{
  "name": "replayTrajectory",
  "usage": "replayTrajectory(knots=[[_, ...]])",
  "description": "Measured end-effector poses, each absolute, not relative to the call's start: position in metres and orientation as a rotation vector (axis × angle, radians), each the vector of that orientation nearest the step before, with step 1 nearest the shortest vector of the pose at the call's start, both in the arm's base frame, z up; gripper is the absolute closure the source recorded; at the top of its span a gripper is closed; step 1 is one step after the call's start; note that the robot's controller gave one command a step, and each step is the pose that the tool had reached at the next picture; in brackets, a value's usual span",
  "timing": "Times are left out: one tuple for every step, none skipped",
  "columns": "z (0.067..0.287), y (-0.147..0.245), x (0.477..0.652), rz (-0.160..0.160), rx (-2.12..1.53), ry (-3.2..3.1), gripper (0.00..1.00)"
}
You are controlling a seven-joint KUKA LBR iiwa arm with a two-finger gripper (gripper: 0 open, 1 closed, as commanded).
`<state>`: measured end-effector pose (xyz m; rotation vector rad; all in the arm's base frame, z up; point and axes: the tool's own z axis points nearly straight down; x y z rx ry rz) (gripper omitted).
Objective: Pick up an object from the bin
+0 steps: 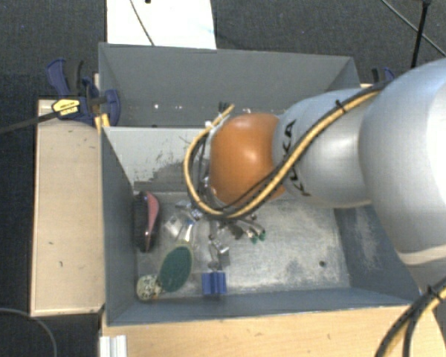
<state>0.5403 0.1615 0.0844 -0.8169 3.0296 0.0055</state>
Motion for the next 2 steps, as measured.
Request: replayTrajectory(knots=[[0.0796,0.1993,0.5101,0.002,-1.029,2.934,0.00],[0.0824,0.2036,0.5096,0.006,-1.033,2.931,1.00]])
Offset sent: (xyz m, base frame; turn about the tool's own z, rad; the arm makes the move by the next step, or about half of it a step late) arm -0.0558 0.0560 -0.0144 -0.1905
